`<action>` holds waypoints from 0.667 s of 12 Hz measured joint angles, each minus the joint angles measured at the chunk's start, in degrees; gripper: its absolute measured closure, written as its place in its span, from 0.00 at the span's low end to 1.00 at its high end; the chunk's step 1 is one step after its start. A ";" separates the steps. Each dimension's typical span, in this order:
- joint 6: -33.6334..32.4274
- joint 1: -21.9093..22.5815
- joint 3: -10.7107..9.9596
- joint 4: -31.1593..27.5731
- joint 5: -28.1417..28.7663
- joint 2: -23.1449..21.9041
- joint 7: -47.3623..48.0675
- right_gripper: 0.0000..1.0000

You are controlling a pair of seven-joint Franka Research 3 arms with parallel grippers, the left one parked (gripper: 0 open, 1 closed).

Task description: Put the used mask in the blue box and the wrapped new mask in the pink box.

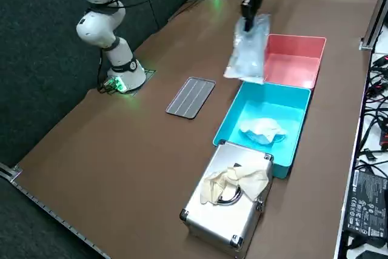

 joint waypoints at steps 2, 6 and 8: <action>2.25 3.10 0.01 8.83 3.78 6.61 9.34 0.99; 5.98 6.36 0.01 14.71 5.07 13.22 17.77 0.99; 6.76 6.95 -0.01 15.22 5.07 15.92 20.13 0.99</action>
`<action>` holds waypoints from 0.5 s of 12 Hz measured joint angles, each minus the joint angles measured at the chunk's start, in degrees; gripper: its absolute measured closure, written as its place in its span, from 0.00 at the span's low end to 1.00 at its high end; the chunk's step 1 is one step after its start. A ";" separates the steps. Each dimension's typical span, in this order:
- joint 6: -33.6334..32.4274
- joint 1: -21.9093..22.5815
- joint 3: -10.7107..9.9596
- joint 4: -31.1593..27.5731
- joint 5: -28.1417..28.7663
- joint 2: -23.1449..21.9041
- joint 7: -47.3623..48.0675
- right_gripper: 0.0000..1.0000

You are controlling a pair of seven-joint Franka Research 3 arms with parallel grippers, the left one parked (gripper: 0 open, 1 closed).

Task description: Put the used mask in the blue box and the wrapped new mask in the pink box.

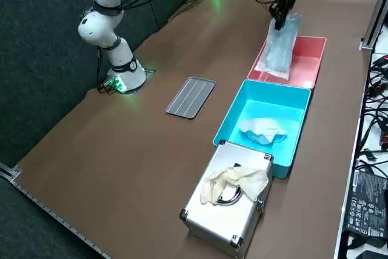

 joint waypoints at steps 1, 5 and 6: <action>0.40 0.02 -0.02 0.09 0.00 1.25 0.81 0.99; 0.59 0.48 -0.17 0.26 -0.69 5.15 2.17 0.99; 0.60 0.94 -0.19 0.28 -1.57 5.97 2.61 0.99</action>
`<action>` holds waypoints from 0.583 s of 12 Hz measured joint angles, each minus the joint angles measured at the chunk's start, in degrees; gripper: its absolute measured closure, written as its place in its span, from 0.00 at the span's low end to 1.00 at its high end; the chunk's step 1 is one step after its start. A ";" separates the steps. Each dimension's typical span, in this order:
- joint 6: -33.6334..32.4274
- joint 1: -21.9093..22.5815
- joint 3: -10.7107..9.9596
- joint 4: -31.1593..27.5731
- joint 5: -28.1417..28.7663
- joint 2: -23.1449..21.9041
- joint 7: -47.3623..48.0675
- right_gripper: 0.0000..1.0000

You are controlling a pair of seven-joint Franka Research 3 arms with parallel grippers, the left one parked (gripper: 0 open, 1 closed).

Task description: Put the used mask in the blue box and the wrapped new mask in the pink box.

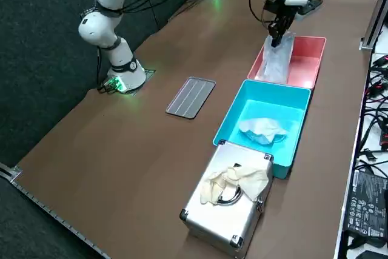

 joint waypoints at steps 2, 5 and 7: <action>0.33 0.99 -0.06 0.02 -1.22 1.66 1.89 0.99; 1.64 1.59 -0.11 0.05 -1.59 3.51 2.91 0.92; 2.67 1.87 -0.18 0.08 -1.59 4.01 3.44 0.77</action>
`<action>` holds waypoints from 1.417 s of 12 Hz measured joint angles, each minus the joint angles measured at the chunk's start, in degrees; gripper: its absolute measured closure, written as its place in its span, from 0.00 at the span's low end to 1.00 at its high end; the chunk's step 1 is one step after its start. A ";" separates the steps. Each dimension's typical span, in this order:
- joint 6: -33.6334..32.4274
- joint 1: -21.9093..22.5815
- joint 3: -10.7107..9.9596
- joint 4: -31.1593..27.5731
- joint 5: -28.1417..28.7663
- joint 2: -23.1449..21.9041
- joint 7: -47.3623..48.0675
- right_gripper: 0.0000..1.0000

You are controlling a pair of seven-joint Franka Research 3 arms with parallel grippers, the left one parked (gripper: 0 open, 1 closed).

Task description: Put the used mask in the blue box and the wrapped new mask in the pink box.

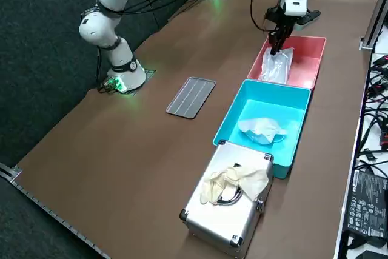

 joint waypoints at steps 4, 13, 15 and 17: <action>0.38 0.22 -0.18 1.06 -0.01 -0.01 0.13 0.40; -3.03 -2.80 -0.98 3.56 0.01 -6.35 -3.31 0.00; -6.62 -4.57 -1.00 3.65 0.01 -9.28 -8.70 0.00; -10.00 -6.15 -1.04 3.62 0.01 -11.84 -13.72 0.00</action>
